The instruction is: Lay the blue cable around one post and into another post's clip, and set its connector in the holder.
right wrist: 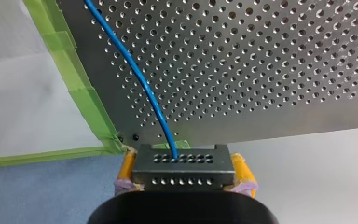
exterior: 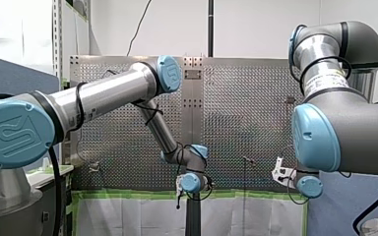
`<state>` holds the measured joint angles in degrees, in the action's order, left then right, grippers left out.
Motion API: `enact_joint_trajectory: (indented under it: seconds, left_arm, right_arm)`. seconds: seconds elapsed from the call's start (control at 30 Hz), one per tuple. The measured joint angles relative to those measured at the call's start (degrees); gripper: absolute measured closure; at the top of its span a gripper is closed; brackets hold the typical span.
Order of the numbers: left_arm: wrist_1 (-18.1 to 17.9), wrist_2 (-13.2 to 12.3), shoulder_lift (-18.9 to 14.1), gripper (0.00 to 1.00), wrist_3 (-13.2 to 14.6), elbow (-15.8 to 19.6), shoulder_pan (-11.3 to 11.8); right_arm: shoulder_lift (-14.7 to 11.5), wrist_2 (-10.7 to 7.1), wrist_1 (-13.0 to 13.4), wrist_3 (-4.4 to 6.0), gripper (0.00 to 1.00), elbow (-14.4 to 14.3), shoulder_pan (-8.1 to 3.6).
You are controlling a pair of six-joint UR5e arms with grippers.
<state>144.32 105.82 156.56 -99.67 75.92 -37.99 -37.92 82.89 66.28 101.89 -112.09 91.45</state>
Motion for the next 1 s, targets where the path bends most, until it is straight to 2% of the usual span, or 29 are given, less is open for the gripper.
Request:
enact_joint_trajectory:
  seconds: [0.37,0.67,1.0]
  left_arm:
    - [-0.05,-1.07,0.0,1.0,-0.08,0.0,0.13]
    - [-0.08,-1.01,0.0,1.0,0.08,0.0,0.03]
    - [-0.09,-0.16,-0.49,1.0,2.51,0.0,-1.18]
  right_arm:
    - [0.0,0.0,-0.01,-0.1,1.0,-0.01,0.02]
    - [-0.01,0.07,-0.46,-0.4,1.0,-0.02,0.09]
    - [-0.05,0.73,-0.79,-0.46,1.0,0.01,-0.83]
